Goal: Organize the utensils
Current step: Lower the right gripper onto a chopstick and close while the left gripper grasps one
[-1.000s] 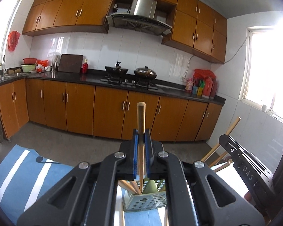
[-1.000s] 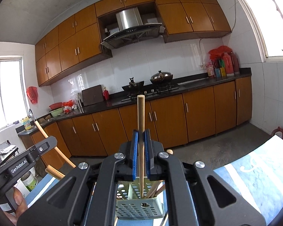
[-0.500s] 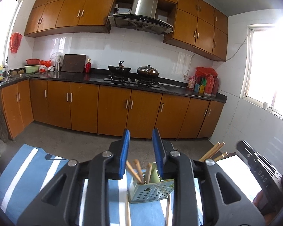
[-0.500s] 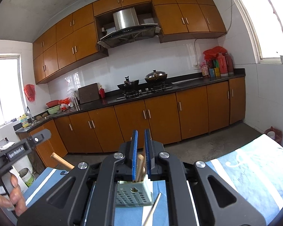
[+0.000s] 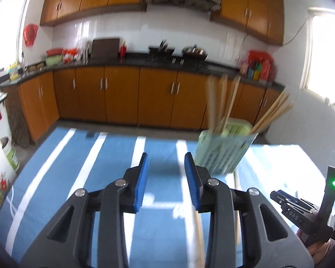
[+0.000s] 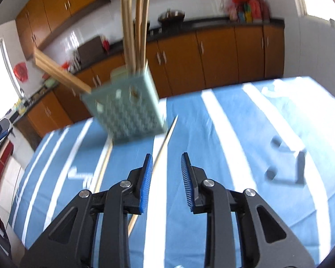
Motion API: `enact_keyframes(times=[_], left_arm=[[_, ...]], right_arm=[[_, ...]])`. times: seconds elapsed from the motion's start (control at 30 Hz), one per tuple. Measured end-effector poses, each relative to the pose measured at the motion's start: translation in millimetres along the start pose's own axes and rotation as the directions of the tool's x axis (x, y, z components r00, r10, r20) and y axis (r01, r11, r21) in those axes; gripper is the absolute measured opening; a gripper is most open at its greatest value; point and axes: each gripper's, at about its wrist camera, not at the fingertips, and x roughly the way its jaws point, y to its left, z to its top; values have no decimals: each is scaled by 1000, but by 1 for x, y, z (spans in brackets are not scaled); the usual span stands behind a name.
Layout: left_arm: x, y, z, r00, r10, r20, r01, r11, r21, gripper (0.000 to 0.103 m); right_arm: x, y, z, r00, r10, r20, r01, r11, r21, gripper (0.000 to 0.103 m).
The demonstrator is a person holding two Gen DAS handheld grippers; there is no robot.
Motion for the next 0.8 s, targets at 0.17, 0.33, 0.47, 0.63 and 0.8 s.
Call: enact_keyframes(times=[0.17, 0.33, 0.47, 0.63, 0.8], left_arm=[[18, 17, -36, 994, 23, -104, -27, 999, -36, 34], [24, 21, -53, 989, 14, -147, -20, 999, -42, 34], [29, 18, -58, 986, -1, -165, -6, 999, -44, 34], [35, 5, -62, 981, -35, -189, 29, 999, -35, 34], [43, -12, -70, 972, -92, -218, 89, 996, -23, 39]], right_arm=[[32, 26, -25, 994, 11, -111, -14, 999, -30, 28], [47, 36, -38, 989, -25, -146, 16, 998, -65, 28], [46, 35, -38, 990, -53, -133, 42, 996, -79, 15], [40, 13, -32, 990, -74, -122, 69, 997, -44, 8], [37, -26, -21, 984, -148, -101, 150, 989, 17, 7]])
